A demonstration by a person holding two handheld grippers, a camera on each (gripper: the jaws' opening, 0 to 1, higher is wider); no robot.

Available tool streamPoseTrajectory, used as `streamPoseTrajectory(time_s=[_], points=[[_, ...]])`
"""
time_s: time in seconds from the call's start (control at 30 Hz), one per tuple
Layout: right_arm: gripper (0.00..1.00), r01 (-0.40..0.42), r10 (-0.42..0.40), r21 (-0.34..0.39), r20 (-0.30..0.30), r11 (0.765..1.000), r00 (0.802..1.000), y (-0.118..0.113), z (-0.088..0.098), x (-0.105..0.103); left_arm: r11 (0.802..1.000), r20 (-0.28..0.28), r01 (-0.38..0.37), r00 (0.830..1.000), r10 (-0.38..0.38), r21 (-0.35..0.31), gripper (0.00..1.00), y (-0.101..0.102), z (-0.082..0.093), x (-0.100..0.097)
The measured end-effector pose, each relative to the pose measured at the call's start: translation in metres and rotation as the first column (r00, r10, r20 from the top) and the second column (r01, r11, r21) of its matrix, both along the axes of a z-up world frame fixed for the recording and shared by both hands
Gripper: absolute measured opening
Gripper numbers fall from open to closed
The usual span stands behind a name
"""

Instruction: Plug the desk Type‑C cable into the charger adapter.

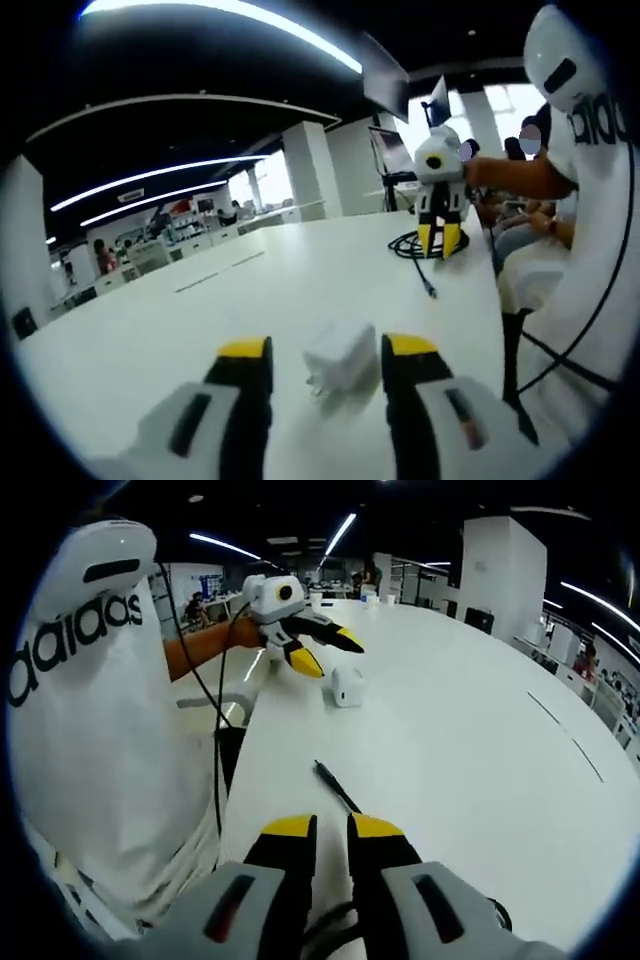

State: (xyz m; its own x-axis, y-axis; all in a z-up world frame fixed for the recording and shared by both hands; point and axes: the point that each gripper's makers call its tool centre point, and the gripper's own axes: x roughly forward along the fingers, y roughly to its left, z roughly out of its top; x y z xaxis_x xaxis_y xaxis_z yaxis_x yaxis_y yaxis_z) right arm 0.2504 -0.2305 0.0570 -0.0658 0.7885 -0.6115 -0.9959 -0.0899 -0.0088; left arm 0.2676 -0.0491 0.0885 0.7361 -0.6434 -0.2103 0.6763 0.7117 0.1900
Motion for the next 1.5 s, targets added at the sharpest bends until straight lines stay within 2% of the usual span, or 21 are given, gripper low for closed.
streamPoseTrajectory(time_s=[0.37, 0.57, 0.83, 0.97, 1.5], points=[[0.11, -0.033, 0.033, 0.013, -0.007, 0.999, 0.999, 0.017, -0.001, 0.004, 0.994, -0.054, 0.097, 0.994, -0.095, 0.045, 0.39, -0.007, -0.012, 0.009], [0.11, -0.043, 0.043, 0.019, -0.017, 0.999, 0.999, 0.020, -0.001, 0.005, 0.990, -0.078, 0.128, 0.989, -0.123, 0.061, 0.39, -0.007, -0.019, 0.010], [0.11, -0.056, 0.057, 0.017, -0.026, 0.998, 0.998, 0.027, -0.005, 0.004, 0.986, -0.101, 0.158, 0.983, -0.153, 0.046, 0.36, -0.010, -0.022, 0.010], [0.11, -0.064, 0.065, 0.020, -0.032, 0.998, 0.997, 0.031, -0.007, 0.003, 0.984, -0.108, 0.180, 0.978, -0.177, 0.016, 0.35, -0.015, -0.022, 0.011], [0.08, -0.094, 0.094, -0.003, -0.025, 0.996, 0.995, 0.037, -0.014, 0.001, 0.974, -0.150, 0.228, 0.963, -0.223, 0.016, 0.34, -0.017, -0.031, 0.014]])
